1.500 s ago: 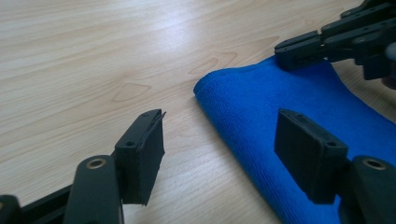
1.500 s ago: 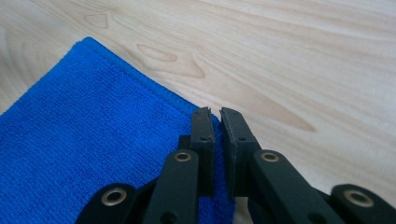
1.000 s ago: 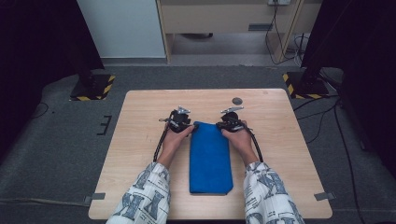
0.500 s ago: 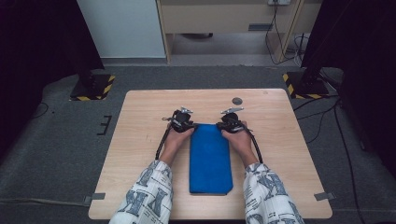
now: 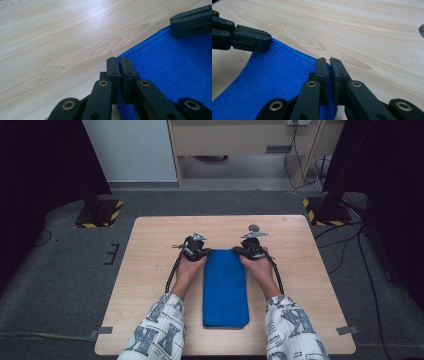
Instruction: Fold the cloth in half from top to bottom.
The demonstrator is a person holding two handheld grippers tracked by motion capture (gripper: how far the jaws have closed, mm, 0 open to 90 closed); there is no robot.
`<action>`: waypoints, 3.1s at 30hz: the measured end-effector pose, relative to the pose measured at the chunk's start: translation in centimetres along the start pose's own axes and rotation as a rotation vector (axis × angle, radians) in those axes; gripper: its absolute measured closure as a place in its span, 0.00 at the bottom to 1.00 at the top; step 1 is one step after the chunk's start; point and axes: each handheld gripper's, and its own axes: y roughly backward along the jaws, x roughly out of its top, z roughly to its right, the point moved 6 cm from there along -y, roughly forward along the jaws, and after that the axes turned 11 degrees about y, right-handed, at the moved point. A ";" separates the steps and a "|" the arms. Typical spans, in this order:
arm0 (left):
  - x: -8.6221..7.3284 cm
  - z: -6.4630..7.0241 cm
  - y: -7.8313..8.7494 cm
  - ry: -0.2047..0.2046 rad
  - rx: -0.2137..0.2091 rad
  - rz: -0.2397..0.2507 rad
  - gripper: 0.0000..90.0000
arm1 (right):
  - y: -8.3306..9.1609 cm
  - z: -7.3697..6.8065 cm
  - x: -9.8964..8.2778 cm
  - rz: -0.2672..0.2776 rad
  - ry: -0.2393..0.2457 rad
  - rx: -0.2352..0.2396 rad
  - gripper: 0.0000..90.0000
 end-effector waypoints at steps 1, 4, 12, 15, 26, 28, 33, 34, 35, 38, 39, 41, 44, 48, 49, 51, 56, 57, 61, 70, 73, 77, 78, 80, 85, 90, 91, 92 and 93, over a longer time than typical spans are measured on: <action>0.3 0.2 0.5 -0.007 0.000 0.008 0.96 | 0.2 0.0 0.1 0.004 -0.002 0.000 0.95; 0.6 0.5 1.0 -0.012 0.000 0.021 0.97 | 0.8 -0.1 0.4 0.019 -0.006 0.002 0.95; 1.7 1.8 3.5 -0.054 0.008 0.062 0.97 | 3.3 -0.7 2.2 0.081 0.007 0.000 0.95; 2.3 2.0 4.3 -0.057 0.006 0.076 0.97 | 3.7 -0.8 2.5 0.093 0.004 0.000 0.95; 3.6 2.3 4.9 -0.080 0.001 0.104 0.97 | 4.8 -0.4 4.0 0.127 0.013 -0.009 0.95; 3.7 2.4 5.0 -0.082 0.001 0.109 0.97 | 4.9 -0.4 4.1 0.128 0.011 -0.010 0.95; 4.0 2.5 5.3 -0.081 -0.004 0.122 0.97 | 5.3 -0.3 4.6 0.143 0.012 -0.014 0.95; 4.0 2.5 5.3 -0.081 -0.004 0.123 0.97 | 5.3 -0.3 4.5 0.138 0.012 -0.014 0.95; 4.1 2.5 5.3 -0.081 -0.006 0.125 0.97 | 5.3 -0.3 4.5 0.138 0.012 -0.014 0.95; 4.2 2.4 5.2 -0.089 -0.006 0.123 0.97 | 5.1 -0.2 4.5 0.136 0.013 -0.016 0.95; 4.2 2.4 5.2 -0.091 -0.004 0.123 0.97 | 5.0 -0.1 4.5 0.136 0.012 -0.017 0.95; 4.3 2.3 5.1 -0.093 -0.004 0.123 0.97 | 5.0 -0.1 4.7 0.138 0.013 -0.016 0.95; 4.2 2.2 5.1 -0.090 -0.004 0.119 0.97 | 4.9 -0.1 4.6 0.134 0.014 -0.015 0.95; 4.4 2.2 5.2 -0.089 -0.004 0.130 0.97 | 5.0 -0.2 4.6 0.135 0.016 -0.017 0.95; 4.4 2.2 5.2 -0.084 -0.005 0.135 0.97 | 5.0 -0.1 4.7 0.136 0.018 -0.017 0.95; 4.6 2.2 5.3 -0.081 -0.004 0.143 0.97 | 5.2 -0.1 5.0 0.147 0.014 -0.016 0.95; 4.6 2.1 5.6 -0.086 -0.007 0.148 0.97 | 5.5 -0.2 5.5 0.162 0.016 -0.013 0.95; 4.6 2.2 5.7 -0.090 -0.009 0.147 0.97 | 5.5 -0.2 5.4 0.161 0.021 -0.010 0.95; 4.6 2.6 6.2 -0.106 -0.014 0.150 0.97 | 6.0 -0.5 5.3 0.176 0.023 -0.003 0.95; 4.1 3.3 6.9 -0.118 -0.017 0.158 0.97 | 7.4 -1.2 4.9 0.191 0.045 0.007 0.95; 3.7 3.5 7.1 -0.120 -0.021 0.154 0.97 | 7.7 -1.4 4.7 0.197 0.047 0.012 0.95; 3.2 3.8 7.3 -0.131 -0.026 0.157 0.97 | 8.0 -1.7 4.2 0.197 0.057 0.022 0.95; 3.0 3.9 7.4 -0.131 -0.027 0.154 0.97 | 8.0 -1.7 4.1 0.198 0.055 0.022 0.95; 2.9 4.0 7.5 -0.133 -0.031 0.155 0.97 | 8.2 -1.9 3.9 0.199 0.053 0.028 0.95; 2.7 4.4 8.3 -0.148 -0.038 0.161 0.97 | 8.8 -2.3 3.6 0.212 0.058 0.040 0.95; 1.7 5.0 9.2 -0.165 -0.051 0.155 0.96 | 9.8 -3.3 3.0 0.224 0.071 0.056 0.94; 1.7 5.0 9.2 -0.165 -0.051 0.155 0.96 | 9.8 -3.3 3.0 0.224 0.071 0.056 0.94; 1.2 5.1 9.4 -0.163 -0.057 0.153 0.96 | 9.8 -3.4 2.8 0.222 0.074 0.060 0.94; 1.0 5.1 9.5 -0.169 -0.057 0.150 0.96 | 10.0 -3.7 2.4 0.220 0.075 0.066 0.94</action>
